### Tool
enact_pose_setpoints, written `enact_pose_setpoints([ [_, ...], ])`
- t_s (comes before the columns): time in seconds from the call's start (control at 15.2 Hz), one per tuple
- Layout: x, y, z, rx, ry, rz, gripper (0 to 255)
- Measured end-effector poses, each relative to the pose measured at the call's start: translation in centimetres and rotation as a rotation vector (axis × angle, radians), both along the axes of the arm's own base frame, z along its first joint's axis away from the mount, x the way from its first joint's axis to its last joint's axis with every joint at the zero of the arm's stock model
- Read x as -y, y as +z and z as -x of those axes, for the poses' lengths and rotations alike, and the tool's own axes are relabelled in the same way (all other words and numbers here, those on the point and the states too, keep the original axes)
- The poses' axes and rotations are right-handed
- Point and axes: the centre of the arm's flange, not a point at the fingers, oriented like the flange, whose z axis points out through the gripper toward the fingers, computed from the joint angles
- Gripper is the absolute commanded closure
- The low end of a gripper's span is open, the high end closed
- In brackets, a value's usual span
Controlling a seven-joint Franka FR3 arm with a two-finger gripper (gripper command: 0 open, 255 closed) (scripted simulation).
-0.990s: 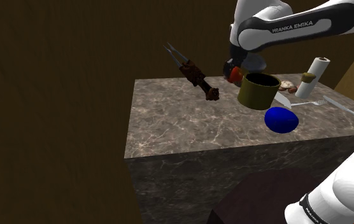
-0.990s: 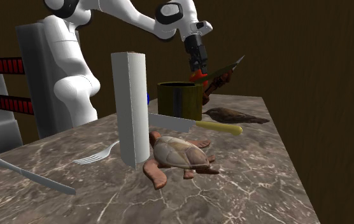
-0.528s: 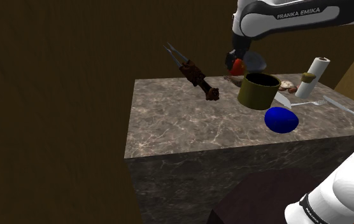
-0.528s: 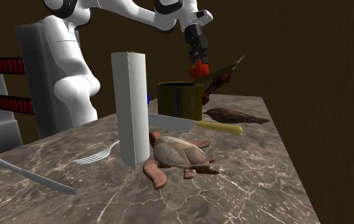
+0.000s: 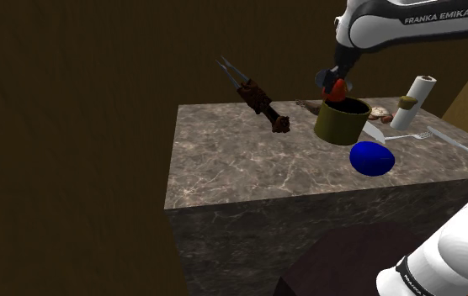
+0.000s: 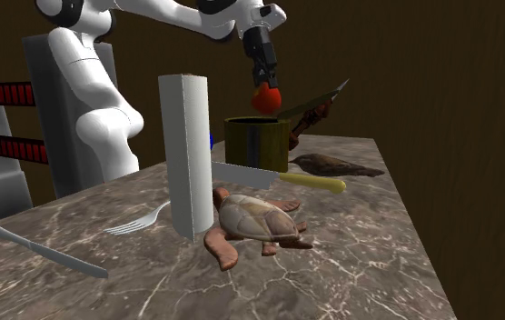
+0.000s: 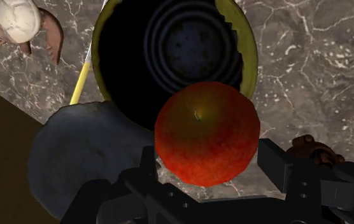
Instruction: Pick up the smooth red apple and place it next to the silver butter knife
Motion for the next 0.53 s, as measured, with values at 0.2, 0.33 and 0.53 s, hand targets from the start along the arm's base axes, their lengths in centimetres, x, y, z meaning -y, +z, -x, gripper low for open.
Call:
enact_pose_setpoints([
  [0.2, 2.4, 0.0, 3.4, 0.000, -0.001, 0.000, 255],
  [0.33, 4.3, -0.1, 5.1, 0.001, 0.000, 0.000, 255],
  [0.53, 6.3, -0.2, 8.6, 0.000, 0.000, 0.000, 255],
])
